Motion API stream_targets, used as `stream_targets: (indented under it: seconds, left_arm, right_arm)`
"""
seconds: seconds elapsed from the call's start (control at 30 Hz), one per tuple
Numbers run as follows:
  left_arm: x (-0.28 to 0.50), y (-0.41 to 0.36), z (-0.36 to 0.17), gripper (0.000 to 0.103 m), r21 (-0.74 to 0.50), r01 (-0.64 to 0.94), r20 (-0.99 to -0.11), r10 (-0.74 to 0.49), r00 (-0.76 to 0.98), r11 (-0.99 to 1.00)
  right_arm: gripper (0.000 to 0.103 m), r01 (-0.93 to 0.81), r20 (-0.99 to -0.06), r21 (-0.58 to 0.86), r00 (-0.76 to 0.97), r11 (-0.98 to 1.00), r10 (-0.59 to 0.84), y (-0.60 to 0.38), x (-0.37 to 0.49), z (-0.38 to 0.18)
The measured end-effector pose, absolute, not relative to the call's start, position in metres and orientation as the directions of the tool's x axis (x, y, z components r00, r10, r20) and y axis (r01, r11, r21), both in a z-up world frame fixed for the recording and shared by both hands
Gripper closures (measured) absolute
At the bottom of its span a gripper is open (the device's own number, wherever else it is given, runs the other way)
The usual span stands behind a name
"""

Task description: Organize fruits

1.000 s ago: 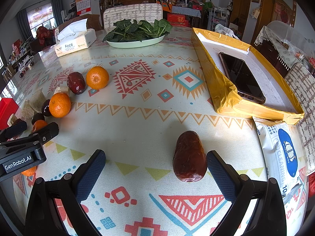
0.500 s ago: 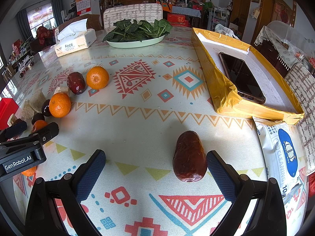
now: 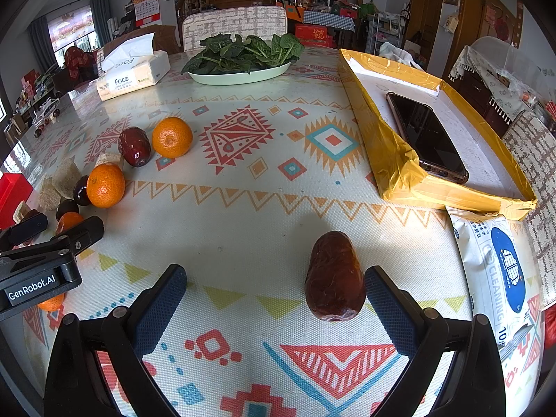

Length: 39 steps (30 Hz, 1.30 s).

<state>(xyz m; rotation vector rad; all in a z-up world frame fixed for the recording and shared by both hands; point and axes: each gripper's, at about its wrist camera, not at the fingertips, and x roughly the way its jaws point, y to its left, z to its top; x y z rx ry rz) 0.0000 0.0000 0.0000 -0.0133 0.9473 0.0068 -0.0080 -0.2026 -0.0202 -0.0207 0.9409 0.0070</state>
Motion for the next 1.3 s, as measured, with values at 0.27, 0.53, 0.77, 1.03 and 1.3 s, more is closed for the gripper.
stream_targets:
  seconds: [0.27,0.53,0.77,1.03,1.3]
  left_arm:
    - [0.0,0.0,0.0,0.0,-0.008,-0.012,-0.812,0.0,0.584,1.0]
    - [0.0,0.0,0.0,0.0,-0.009,-0.012,-0.812,0.0,0.584,1.0]
    - [-0.002,0.0,0.001,0.0,-0.01,0.061,-0.839,-0.042,0.542,0.998]
    - [-0.007,0.002,0.002,0.0,-0.015,0.127,-0.855,-0.079,0.513,0.992]
    - [-0.063,0.059,0.066,0.005,-0.134,0.137,-0.687,-0.191,0.701,0.982]
  right_arm:
    - [0.0,-0.015,-0.808,-0.015,0.589,1.0,-0.003,-0.202,-0.008,-0.02]
    - [0.0,-0.015,-0.808,-0.015,0.589,1.0,-0.003,-0.202,-0.008,-0.02]
    - [0.0,-0.023,-0.822,-0.008,0.569,1.0,0.006,-0.202,-0.008,-0.019]
    - [0.0,0.019,-0.831,0.103,0.551,0.995,0.075,-0.214,-0.018,-0.014]
    - [0.0,-0.018,-0.848,-0.011,0.53,1.0,0.0,-0.197,-0.015,-0.017]
